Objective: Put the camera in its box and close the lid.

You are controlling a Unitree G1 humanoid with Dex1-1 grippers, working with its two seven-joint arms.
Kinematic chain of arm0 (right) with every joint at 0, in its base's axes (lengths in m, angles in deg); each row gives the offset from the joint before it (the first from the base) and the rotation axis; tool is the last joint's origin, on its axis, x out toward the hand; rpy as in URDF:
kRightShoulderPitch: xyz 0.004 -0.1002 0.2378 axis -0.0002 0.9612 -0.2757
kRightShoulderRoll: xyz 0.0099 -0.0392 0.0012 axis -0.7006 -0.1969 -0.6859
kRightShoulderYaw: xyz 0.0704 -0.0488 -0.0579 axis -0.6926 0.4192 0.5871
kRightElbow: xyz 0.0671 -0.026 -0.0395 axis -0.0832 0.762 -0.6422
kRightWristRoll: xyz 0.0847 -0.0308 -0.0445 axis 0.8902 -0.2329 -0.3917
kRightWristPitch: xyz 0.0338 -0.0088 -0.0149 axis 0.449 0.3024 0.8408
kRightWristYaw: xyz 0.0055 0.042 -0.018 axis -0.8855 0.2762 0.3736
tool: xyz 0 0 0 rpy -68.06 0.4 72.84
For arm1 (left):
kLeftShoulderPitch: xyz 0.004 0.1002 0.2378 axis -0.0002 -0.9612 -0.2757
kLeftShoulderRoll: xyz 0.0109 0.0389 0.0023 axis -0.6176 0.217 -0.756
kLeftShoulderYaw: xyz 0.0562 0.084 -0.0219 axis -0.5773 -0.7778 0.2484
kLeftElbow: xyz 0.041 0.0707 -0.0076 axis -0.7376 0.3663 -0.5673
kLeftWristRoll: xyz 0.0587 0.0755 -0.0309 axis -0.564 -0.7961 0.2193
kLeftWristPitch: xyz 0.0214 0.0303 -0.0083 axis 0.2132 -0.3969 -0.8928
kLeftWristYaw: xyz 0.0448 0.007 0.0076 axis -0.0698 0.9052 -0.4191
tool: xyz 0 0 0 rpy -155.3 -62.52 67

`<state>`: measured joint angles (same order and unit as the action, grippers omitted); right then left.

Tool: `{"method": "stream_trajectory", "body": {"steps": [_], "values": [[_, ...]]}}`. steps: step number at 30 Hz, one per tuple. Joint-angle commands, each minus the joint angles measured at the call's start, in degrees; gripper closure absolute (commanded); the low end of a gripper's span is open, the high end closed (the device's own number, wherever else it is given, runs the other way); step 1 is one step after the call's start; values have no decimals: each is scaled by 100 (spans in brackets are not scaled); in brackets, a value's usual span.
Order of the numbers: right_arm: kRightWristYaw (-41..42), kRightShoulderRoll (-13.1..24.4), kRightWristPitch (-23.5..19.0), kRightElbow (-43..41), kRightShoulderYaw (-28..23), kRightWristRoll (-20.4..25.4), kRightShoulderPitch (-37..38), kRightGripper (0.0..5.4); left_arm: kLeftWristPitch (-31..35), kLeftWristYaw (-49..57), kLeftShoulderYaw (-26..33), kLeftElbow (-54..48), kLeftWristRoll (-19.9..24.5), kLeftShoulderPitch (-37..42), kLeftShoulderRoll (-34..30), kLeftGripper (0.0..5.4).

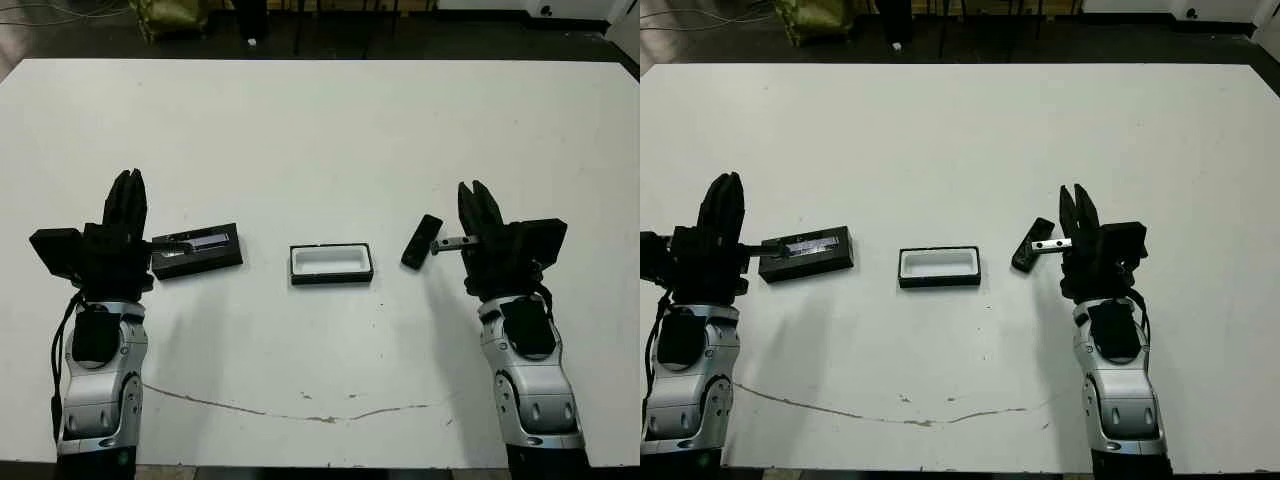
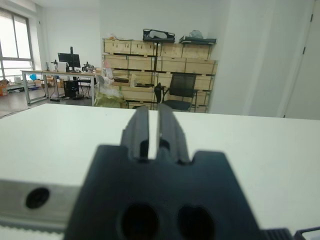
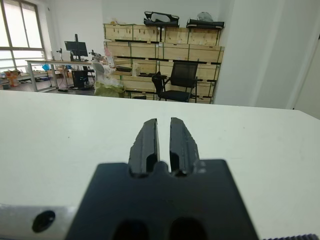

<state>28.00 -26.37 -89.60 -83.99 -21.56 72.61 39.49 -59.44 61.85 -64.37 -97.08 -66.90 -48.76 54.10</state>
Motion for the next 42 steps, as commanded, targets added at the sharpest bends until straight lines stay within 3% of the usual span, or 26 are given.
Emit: {"method": "stream_trajectory", "body": {"steps": [1,14,31,34,36,39,42], "values": [[-63,34,-194,-21,-10,-96,94,540,53,-30,-6,62,11,-93,-13,539],[-18,45,-264,-116,7,-112,38,540,-23,-113,-18,76,-25,-115,-36,539],[-523,-305,-663,-421,526,-889,243,540,-25,-93,-48,4,-1,-171,7,539],[-698,-361,-1000,-518,654,-1216,244,540,-30,-104,-47,19,15,-174,7,539],[-634,-310,-1455,-654,774,-1402,233,540,-16,-100,-49,16,22,-182,14,539],[-438,-236,-2221,-898,952,-1604,210,507,-70,-163,-43,62,72,-180,8,540],[-364,-297,-2602,-966,1078,-1632,225,445,-123,-193,-37,95,49,-188,-8,540]]}}
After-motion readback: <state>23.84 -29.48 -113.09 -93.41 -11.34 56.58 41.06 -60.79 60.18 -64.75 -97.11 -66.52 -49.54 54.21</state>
